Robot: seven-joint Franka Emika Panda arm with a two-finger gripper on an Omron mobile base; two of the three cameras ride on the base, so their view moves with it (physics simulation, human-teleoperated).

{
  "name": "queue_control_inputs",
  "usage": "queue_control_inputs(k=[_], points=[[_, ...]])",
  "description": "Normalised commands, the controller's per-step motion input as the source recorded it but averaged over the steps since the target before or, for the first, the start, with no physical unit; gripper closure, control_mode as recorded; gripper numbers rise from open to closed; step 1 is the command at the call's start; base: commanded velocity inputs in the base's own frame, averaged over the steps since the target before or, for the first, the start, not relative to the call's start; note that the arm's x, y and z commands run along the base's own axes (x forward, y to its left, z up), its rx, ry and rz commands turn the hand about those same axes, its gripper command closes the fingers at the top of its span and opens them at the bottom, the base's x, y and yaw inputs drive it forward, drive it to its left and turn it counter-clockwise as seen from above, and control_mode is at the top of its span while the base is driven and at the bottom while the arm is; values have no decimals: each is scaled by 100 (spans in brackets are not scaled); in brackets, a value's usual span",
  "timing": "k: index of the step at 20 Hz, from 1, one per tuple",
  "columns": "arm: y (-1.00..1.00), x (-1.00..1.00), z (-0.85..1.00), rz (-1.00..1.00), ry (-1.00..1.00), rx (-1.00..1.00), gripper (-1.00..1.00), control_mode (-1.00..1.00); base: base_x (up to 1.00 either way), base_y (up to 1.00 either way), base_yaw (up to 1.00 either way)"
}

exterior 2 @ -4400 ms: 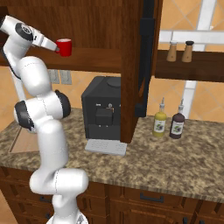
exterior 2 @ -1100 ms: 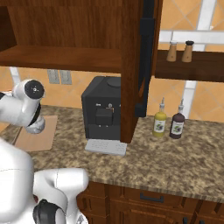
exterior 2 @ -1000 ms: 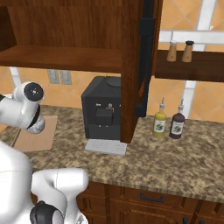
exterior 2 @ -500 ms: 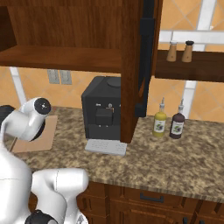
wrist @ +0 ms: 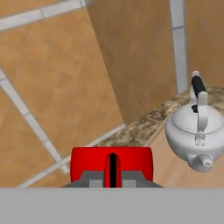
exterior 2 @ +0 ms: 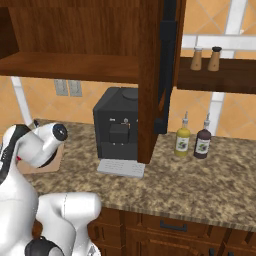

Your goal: Pick the kettle from the counter and place it on the tray. Then pick the mug from the cabinet and place it on the tray. Then close the cabinet doors.

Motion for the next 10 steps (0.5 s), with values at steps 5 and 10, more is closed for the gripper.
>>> queue_control_inputs(k=[5, 10], points=[[19, 14, -47, 3, -4, 14, 100, -100, 0, 0, 0], [24, 24, -50, 0, -9, 8, 100, -100, 0, 0, 0]])
